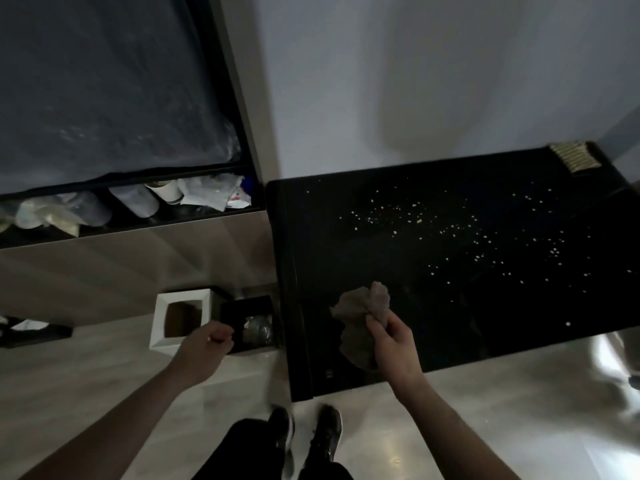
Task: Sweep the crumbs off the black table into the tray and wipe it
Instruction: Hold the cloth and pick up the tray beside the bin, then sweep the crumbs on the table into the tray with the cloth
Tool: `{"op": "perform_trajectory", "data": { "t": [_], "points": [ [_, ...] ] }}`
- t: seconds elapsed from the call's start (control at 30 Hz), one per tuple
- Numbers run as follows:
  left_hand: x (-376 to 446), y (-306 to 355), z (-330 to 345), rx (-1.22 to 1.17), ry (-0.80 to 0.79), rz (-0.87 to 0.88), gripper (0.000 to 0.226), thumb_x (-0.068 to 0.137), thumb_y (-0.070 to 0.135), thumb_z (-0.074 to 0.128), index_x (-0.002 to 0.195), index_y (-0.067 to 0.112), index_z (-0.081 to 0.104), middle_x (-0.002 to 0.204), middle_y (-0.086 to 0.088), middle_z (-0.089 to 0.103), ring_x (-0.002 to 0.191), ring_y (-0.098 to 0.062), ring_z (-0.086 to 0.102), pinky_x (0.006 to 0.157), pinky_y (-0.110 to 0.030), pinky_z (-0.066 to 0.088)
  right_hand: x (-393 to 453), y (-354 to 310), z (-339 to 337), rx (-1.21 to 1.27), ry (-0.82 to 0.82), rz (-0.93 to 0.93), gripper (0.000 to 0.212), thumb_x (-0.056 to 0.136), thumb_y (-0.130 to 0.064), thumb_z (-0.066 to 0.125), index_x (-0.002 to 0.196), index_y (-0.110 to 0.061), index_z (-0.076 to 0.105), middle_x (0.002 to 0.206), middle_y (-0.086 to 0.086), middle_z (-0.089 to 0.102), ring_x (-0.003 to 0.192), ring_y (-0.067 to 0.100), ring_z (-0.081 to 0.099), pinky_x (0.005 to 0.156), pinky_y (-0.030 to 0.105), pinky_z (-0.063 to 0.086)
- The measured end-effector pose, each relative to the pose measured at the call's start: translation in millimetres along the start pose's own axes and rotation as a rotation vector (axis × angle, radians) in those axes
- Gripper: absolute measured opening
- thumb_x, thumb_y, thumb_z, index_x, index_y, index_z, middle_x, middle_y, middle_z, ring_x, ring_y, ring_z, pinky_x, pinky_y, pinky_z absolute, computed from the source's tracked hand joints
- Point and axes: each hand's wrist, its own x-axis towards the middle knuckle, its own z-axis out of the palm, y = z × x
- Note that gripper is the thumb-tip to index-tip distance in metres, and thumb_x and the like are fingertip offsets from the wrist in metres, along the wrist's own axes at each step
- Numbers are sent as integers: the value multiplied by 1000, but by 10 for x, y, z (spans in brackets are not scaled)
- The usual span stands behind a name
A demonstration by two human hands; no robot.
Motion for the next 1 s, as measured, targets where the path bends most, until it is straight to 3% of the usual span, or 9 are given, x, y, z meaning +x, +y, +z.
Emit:
{"op": "perform_trajectory", "data": {
  "t": [0.17, 0.3, 0.37, 0.47, 0.57, 0.63, 0.73, 0.8, 1.0],
  "points": [
    [500, -475, -70, 103, -110, -111, 16, 89, 17, 74, 94, 30, 66, 106, -1, 71, 104, -22, 66, 79, -30, 48, 288, 73, 403, -44, 92, -10, 22, 103, -27, 60, 100, -43, 75, 98, -11, 77, 96, 9, 74, 94, 45, 61],
    [1087, -766, -112, 190, -180, -139, 15, 89, 22, 72, 100, 27, 64, 107, -1, 69, 103, -22, 67, 75, -29, 50, 514, 35, 714, -184, 200, -204, 22, 105, -24, 56, 103, -41, 70, 88, -7, 73, 78, 10, 71, 76, 38, 59],
    [1439, -958, -57, 252, -230, -133, 14, 89, 25, 71, 99, 27, 62, 106, 0, 69, 95, -18, 65, 70, -27, 48, 704, 122, 908, -343, 197, -348, 31, 105, -17, 54, 118, -41, 69, 110, -9, 74, 99, 10, 71, 86, 34, 57],
    [1993, -1304, 98, 315, -297, -134, 12, 88, 28, 68, 97, 27, 62, 102, 1, 66, 86, -14, 62, 59, -22, 44, 1050, 443, 1247, -677, 110, -430, 47, 108, -23, 50, 152, -39, 47, 163, -22, 30, 154, -1, 22, 124, 29, 25],
    [2453, -1685, 339, 382, -349, -162, 14, 89, 27, 60, 75, 24, 59, 84, 3, 61, 76, -13, 61, 59, -27, 44, 1300, 890, 1558, -977, 40, -302, 59, 108, -44, 44, 162, -46, 19, 170, -18, -3, 158, 10, -12, 131, 46, 1],
    [2694, -1946, 537, 366, -373, -200, 24, 88, 25, 59, 65, 19, 55, 73, 0, 59, 68, -14, 59, 55, -27, 39, 1384, 1178, 1731, -1116, 161, -305, 69, 105, -55, 39, 164, -44, 6, 172, -12, -14, 158, 17, -21, 129, 47, -9],
    [3001, -2383, 828, 247, -350, -331, 18, 88, 29, 64, 92, 12, 65, 89, -8, 65, 83, -23, 66, 61, -27, 44, 1446, 1370, 1892, -1178, 323, -351, 76, 101, -62, 40, 165, -39, 5, 175, -7, -9, 160, 19, -17, 129, 48, -8],
    [3216, -2706, 1042, 137, -310, -446, 42, 86, 34, 70, 118, 6, 65, 109, -15, 68, 99, -31, 69, 74, -31, 54, 1472, 1418, 1904, -1183, 372, -371, 79, 98, -65, 41, 165, -38, 10, 175, -6, -3, 161, 18, -12, 130, 49, -3],
    [3606, -3131, 1604, -34, -256, -603, 77, 98, 43, 61, 158, 7, 31, 156, -18, 38, 138, -39, 45, 110, -44, 46, 1507, 1481, 1931, -1153, 417, -424, 80, 93, -67, 44, 164, -40, 19, 174, -10, 6, 161, 12, -5, 131, 48, 3]
  ]
}}
